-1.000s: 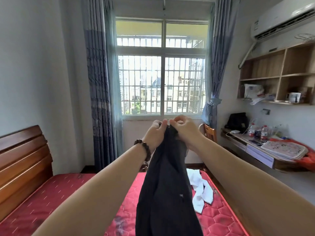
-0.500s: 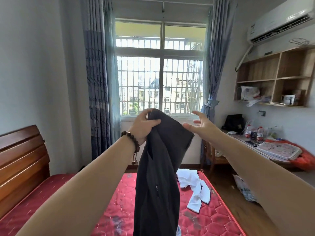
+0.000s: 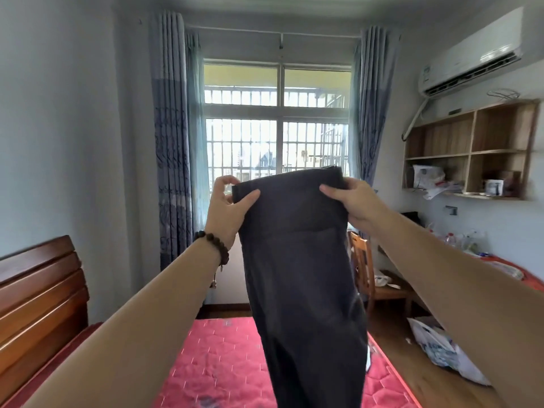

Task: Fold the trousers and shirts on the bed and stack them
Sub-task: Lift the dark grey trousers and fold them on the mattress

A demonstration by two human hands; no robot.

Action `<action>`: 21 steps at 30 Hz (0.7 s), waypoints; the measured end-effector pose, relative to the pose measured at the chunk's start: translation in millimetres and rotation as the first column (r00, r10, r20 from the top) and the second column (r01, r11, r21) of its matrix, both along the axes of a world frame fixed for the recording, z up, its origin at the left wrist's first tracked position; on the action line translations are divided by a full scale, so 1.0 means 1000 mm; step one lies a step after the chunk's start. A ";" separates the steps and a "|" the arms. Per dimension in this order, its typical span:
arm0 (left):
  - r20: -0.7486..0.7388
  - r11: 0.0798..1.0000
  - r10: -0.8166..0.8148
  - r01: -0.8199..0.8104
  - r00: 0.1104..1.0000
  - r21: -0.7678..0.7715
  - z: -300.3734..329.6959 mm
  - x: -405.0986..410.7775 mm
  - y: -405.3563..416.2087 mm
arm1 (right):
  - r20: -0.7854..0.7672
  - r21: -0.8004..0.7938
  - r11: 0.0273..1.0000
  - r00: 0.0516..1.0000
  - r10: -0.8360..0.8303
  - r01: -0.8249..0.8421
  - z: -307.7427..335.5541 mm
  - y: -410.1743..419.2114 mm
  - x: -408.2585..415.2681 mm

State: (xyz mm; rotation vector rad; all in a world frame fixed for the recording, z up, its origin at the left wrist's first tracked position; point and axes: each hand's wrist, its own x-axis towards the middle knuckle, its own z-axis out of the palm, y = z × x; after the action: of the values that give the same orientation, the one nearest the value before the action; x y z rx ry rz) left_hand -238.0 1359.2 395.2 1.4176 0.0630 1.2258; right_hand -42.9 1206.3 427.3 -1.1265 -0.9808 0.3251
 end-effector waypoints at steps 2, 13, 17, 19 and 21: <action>0.031 0.998 -0.036 0.038 0.999 -0.059 -0.001 -0.004 0.001 | 0.040 0.016 1.000 0.999 -0.005 0.005 0.015 -0.001 -0.004; -0.138 0.907 -0.344 0.291 0.929 -0.303 -0.003 0.011 -0.014 | -0.019 0.068 0.998 1.000 0.006 -0.004 0.017 -0.014 -0.004; -0.162 0.924 -0.364 0.333 0.917 -0.191 0.000 0.010 -0.019 | -0.046 -0.182 0.983 0.999 0.024 -0.032 -0.020 -0.035 0.005; -0.197 0.922 -0.383 0.363 0.902 -0.131 0.002 0.005 -0.019 | -0.024 -0.167 0.985 0.999 0.030 -0.033 -0.030 -0.042 0.005; -0.205 0.928 -0.369 0.349 0.906 -0.127 0.004 0.001 -0.017 | 0.009 -0.100 0.995 0.999 -0.032 0.032 -0.028 -0.044 -0.003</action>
State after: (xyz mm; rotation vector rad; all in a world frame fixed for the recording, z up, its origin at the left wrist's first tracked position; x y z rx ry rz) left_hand -237.0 1342.4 398.9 1.4114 0.0097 0.7461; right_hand -46.1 1162.2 399.7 -1.2336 -0.9606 0.3473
